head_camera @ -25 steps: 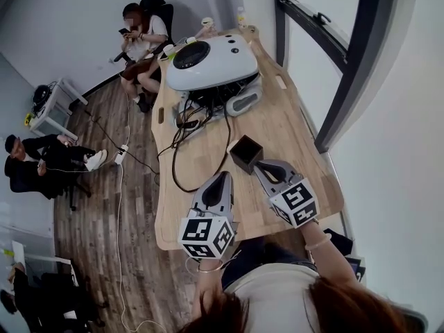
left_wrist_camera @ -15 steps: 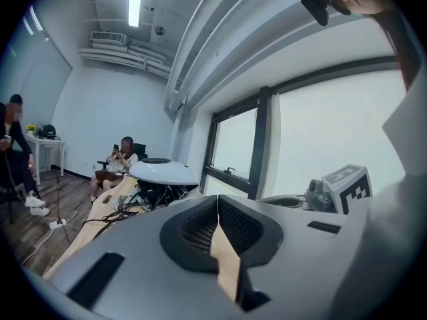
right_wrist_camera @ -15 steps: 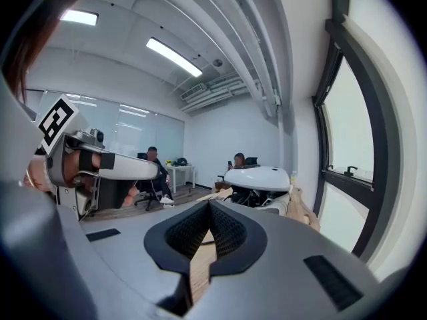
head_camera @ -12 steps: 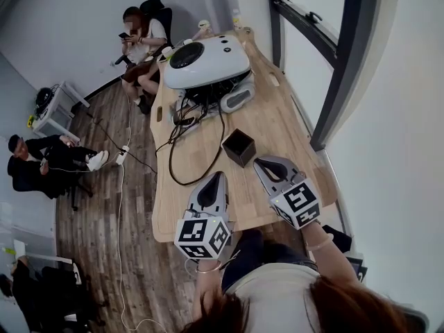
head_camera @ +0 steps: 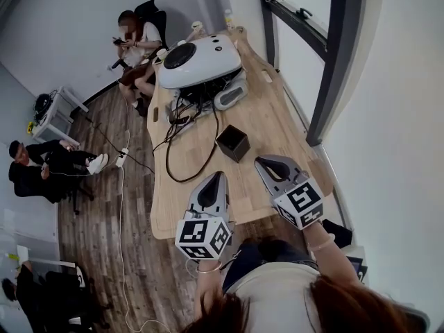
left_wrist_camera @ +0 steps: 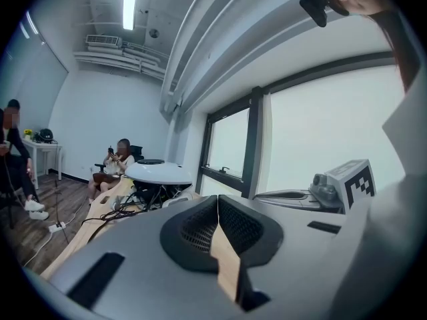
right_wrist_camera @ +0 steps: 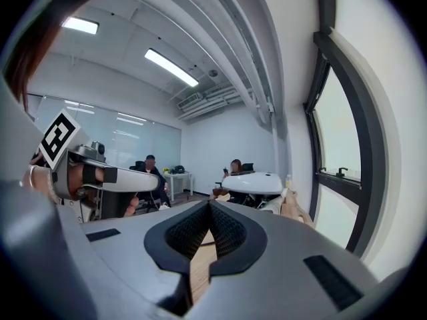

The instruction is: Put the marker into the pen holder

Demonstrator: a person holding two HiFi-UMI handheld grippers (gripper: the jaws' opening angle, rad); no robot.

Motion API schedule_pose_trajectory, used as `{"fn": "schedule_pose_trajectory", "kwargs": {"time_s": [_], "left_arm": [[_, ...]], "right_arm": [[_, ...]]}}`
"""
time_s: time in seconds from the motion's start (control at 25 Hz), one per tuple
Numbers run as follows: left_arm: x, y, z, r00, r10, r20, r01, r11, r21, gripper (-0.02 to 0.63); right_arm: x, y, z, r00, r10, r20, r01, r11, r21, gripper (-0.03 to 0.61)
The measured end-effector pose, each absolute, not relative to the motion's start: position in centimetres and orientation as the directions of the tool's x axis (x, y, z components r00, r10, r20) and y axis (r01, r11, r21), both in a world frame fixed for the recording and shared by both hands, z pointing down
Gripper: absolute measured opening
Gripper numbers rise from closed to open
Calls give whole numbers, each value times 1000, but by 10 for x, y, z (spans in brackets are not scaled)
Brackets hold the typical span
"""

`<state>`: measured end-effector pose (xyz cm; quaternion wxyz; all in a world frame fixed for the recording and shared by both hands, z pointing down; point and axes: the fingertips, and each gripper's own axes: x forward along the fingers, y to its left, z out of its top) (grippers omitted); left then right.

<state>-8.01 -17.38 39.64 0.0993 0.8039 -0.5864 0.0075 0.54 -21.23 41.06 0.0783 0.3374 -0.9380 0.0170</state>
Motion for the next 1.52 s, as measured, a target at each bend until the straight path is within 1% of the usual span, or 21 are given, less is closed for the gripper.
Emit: {"fn": "schedule_pose_trajectory", "kwargs": {"time_s": [0.56,1.52], "left_arm": [[-80,-151,393,387,-914,124,-918,-370,141,20],[-98,-63,392,445,-890,97,-890,-427,163,20]], "right_arm": [[6,-186,400,-698,-705,127,-707,706,28,28],[2,-88,388,-617,-778,114,-777,626,68,28]]}}
